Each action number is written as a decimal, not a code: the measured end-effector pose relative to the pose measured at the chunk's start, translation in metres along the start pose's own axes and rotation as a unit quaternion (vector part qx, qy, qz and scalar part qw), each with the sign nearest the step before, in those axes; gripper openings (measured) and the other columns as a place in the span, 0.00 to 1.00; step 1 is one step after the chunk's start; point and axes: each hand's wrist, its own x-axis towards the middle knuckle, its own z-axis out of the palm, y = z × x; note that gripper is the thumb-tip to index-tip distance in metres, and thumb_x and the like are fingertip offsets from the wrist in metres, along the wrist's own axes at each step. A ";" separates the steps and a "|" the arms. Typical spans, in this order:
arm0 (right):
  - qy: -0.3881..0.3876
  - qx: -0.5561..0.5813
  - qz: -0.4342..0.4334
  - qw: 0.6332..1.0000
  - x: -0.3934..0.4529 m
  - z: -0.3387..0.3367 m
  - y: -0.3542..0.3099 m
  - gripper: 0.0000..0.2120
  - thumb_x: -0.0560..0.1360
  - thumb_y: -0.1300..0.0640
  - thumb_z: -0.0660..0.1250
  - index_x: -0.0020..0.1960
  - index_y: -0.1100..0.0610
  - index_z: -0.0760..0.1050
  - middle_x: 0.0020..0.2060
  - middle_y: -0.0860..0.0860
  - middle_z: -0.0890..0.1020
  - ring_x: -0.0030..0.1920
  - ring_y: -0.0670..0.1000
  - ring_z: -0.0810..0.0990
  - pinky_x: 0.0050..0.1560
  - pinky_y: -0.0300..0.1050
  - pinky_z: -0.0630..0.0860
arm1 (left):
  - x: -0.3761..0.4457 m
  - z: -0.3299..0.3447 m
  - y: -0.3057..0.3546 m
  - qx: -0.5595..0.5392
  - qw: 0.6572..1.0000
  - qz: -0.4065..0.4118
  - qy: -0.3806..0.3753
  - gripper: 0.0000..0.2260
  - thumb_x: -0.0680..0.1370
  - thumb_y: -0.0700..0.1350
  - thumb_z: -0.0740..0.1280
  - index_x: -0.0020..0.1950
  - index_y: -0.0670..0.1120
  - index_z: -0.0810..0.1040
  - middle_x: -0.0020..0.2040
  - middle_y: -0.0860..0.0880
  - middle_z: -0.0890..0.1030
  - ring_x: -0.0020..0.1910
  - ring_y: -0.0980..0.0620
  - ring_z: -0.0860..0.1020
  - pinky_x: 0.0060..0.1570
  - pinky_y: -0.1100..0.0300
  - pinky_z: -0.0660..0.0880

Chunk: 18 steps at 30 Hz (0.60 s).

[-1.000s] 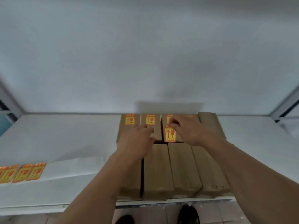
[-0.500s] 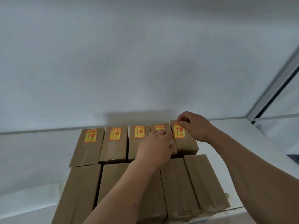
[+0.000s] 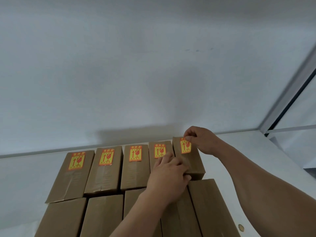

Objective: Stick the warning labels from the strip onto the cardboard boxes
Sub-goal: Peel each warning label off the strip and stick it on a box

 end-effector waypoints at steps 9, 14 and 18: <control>-0.011 -0.020 -0.022 1.000 0.015 0.012 0.010 0.04 0.79 0.55 0.62 0.52 0.49 0.75 0.47 0.44 0.78 0.48 0.45 0.75 0.43 0.36 0.70 | 0.000 0.000 0.002 -0.014 1.000 -0.010 -0.001 0.18 0.82 0.56 0.53 0.71 0.57 0.68 0.74 0.58 0.64 0.76 0.50 0.49 0.73 0.49 0.46; -0.025 -0.003 -0.024 0.999 0.018 0.009 0.016 0.04 0.78 0.56 0.65 0.51 0.50 0.77 0.47 0.45 0.79 0.47 0.45 0.76 0.45 0.37 0.72 | -0.001 -0.001 0.001 -0.013 1.000 -0.009 -0.004 0.18 0.82 0.56 0.53 0.71 0.58 0.68 0.74 0.58 0.64 0.76 0.49 0.50 0.73 0.49 0.46; -0.033 0.005 -0.020 0.999 0.019 0.008 0.019 0.04 0.78 0.56 0.66 0.51 0.51 0.77 0.46 0.45 0.79 0.48 0.46 0.76 0.46 0.39 0.73 | -0.001 -0.001 0.001 -0.012 1.000 -0.012 -0.008 0.19 0.82 0.57 0.53 0.72 0.58 0.67 0.74 0.58 0.63 0.76 0.49 0.49 0.73 0.49 0.45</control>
